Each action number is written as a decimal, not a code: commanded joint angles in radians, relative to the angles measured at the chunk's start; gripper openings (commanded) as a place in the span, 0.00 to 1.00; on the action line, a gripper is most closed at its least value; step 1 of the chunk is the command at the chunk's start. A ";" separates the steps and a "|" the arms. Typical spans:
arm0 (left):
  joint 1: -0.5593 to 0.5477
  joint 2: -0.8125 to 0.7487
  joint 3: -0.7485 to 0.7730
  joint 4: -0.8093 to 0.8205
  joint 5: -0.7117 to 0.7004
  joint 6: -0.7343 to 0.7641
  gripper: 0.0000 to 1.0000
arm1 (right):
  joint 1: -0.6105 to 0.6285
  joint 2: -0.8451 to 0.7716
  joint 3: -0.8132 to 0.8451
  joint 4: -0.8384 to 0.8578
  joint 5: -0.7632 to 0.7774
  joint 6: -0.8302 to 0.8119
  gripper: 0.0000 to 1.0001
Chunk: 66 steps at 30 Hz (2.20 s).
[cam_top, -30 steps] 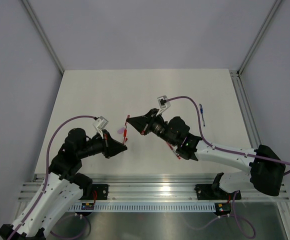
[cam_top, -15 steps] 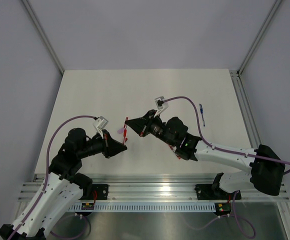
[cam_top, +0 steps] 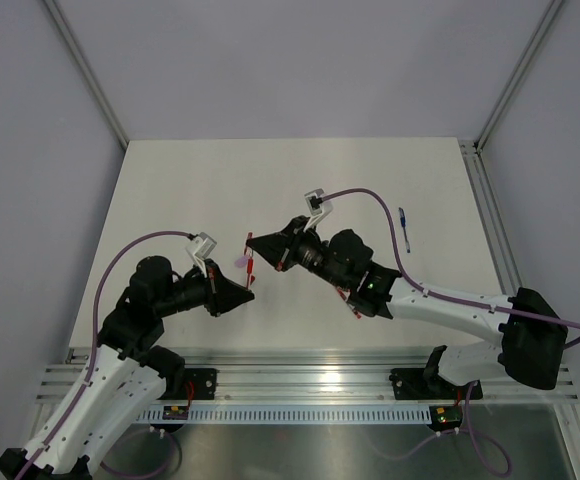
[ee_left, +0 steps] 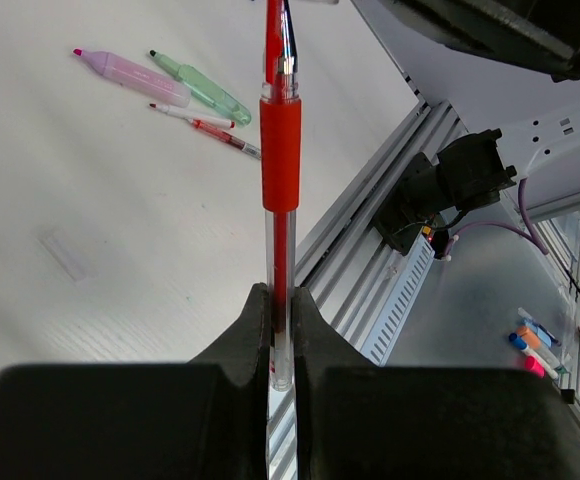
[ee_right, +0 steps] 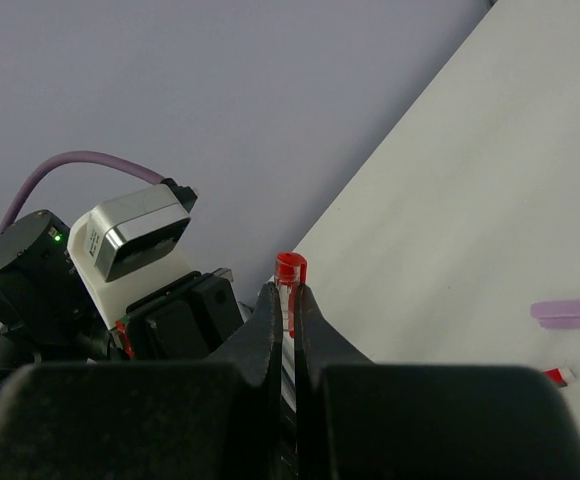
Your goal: Insert the pens into the pen caps
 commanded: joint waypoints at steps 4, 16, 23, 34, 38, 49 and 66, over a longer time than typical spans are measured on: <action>-0.001 -0.004 0.005 0.043 0.029 0.000 0.00 | 0.006 -0.007 0.067 -0.035 0.034 -0.039 0.00; 0.001 -0.016 0.005 0.043 0.021 0.002 0.00 | 0.005 -0.029 0.028 -0.058 0.067 -0.048 0.00; 0.001 -0.015 0.003 0.043 0.023 0.002 0.00 | 0.002 -0.033 0.033 -0.066 0.060 -0.056 0.00; 0.001 -0.009 0.002 0.049 0.037 0.000 0.00 | -0.043 -0.036 0.056 -0.081 -0.004 -0.018 0.00; -0.001 -0.009 0.003 0.047 0.037 0.000 0.00 | -0.047 -0.035 0.057 -0.083 -0.024 -0.010 0.00; 0.001 -0.015 0.005 0.043 0.018 0.000 0.00 | -0.046 -0.044 0.042 -0.092 -0.062 -0.004 0.00; 0.001 -0.024 0.006 0.036 -0.008 0.000 0.00 | -0.018 -0.059 -0.036 -0.106 -0.137 0.027 0.00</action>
